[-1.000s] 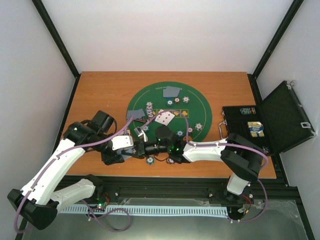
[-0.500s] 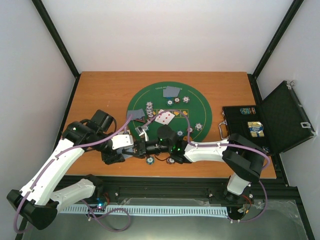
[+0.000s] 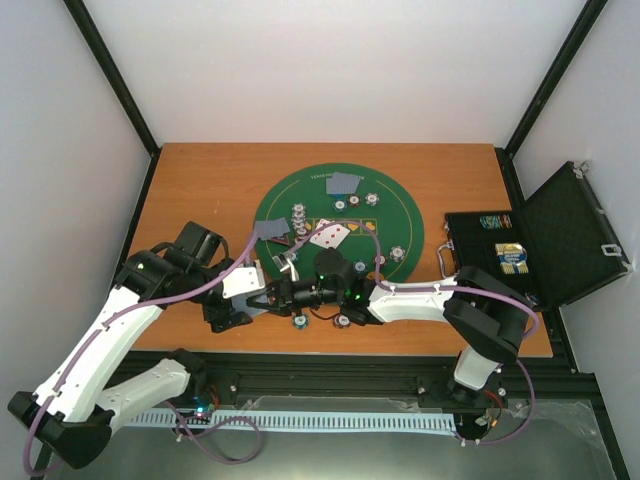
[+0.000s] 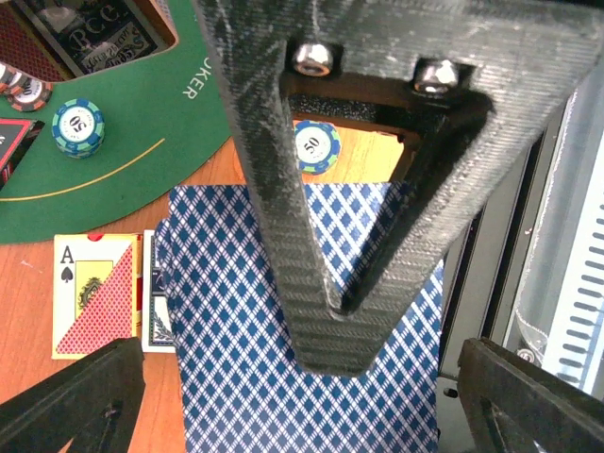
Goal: Distribute texas hold em gaming equipment
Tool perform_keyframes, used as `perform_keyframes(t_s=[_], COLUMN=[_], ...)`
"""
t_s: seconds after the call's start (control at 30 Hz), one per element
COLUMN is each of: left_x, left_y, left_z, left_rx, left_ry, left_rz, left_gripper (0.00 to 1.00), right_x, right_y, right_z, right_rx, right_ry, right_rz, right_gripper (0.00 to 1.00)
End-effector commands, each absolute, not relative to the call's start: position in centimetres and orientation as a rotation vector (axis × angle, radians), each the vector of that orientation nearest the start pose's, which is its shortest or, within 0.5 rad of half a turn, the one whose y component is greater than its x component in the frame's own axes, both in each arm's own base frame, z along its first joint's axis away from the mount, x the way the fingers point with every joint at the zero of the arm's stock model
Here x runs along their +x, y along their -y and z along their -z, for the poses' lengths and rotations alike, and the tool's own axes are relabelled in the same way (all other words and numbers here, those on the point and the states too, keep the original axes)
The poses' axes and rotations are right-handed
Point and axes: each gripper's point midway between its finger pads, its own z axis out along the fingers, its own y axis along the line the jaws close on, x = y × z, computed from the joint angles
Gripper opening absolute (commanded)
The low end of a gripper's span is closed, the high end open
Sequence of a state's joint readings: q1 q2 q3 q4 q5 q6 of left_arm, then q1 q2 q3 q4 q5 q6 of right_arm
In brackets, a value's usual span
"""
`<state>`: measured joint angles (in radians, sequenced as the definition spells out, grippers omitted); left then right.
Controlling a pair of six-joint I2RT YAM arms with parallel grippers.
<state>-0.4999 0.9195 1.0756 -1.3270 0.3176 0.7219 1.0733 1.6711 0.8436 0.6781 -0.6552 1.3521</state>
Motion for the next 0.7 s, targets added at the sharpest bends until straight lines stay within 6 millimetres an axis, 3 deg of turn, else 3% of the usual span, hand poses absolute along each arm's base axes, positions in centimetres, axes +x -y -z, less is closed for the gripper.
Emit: perform_keyframes(t_s=[0.0,0.3,0.67], left_x=[14.2,12.6,13.6], left_y=[14.2,13.5,13.6], left_z=[-20.3,-19.0,-19.9], left_rx=[1.615,1.689,1.677], left_ry=[-2.117,-2.154,-2.096], left_rz=[0.376,0.407,0.353], left_gripper=[0.93,0.92,0.74], right_x=[13.0,12.9,12.9], right_y=[-46.2,-46.5,-46.4], right_z=[-22.1,-22.3,-20.7], right_rx=[-0.334,-0.332,-0.314], right_ry=[-2.301,-2.281,-2.338], right_rz=[-2.134,-2.159,-2.121], right_gripper=[0.03,0.03,0.03])
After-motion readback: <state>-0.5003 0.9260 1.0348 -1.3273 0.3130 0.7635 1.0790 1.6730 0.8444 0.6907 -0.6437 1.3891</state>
